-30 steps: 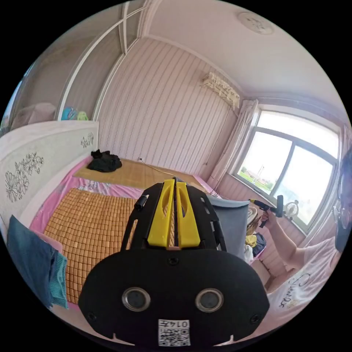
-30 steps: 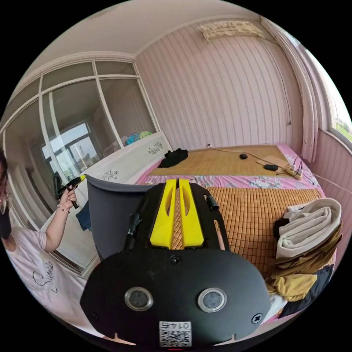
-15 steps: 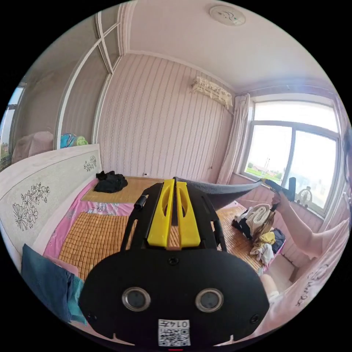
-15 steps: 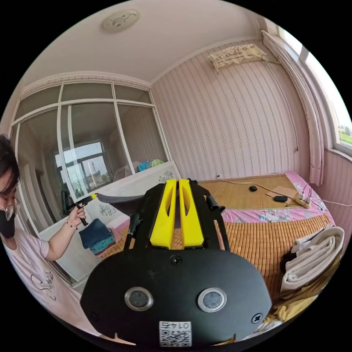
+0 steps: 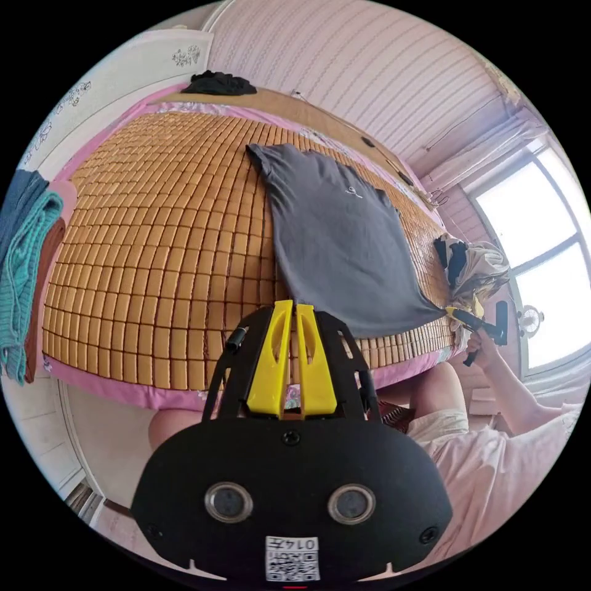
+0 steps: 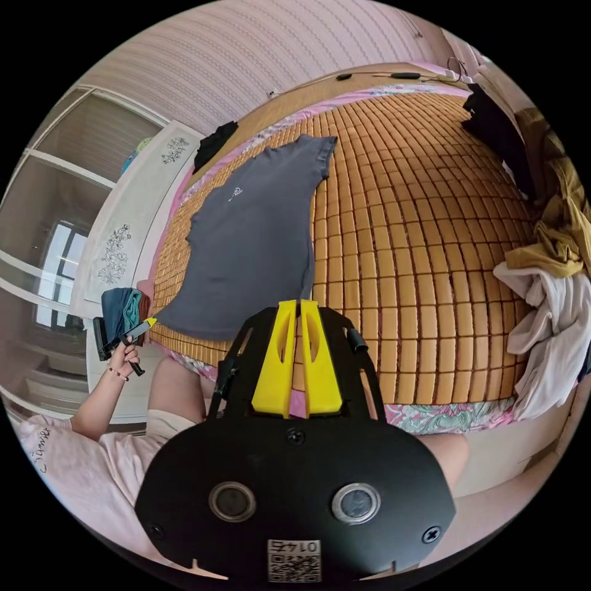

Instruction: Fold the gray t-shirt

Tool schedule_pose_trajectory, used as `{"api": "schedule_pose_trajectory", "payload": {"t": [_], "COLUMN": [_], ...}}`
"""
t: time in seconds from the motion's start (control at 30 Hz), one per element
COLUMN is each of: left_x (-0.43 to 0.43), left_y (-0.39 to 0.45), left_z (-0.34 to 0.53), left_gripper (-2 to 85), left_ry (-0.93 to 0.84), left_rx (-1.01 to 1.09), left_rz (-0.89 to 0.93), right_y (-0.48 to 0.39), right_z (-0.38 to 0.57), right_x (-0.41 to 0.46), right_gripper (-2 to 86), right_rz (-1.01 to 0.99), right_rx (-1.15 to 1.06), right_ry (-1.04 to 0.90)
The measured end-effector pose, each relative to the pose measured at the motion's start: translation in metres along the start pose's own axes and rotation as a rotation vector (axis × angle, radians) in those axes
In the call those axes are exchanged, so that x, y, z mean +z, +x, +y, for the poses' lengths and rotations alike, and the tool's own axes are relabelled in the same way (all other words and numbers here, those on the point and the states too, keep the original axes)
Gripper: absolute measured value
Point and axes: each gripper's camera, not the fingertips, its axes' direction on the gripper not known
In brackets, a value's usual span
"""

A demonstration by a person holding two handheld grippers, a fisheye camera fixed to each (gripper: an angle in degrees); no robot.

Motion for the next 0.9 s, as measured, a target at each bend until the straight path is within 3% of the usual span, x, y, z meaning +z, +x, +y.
{"api": "schedule_pose_trajectory", "payload": {"t": [0.43, 0.9], "left_x": [0.034, 0.059], "left_y": [-0.032, -0.064], "left_z": [-0.008, -0.024], "left_gripper": [-1.0, -1.0], "left_ry": [-0.206, -0.300], "left_rx": [0.079, 0.090], "left_rz": [0.022, 0.010], "right_y": [0.029, 0.049], "right_z": [0.032, 0.043], "right_x": [0.035, 0.081], "right_gripper": [0.7, 0.4], "right_rz": [0.073, 0.164], "right_rx": [-0.124, -0.200], "right_ry": [-0.232, -0.403]}}
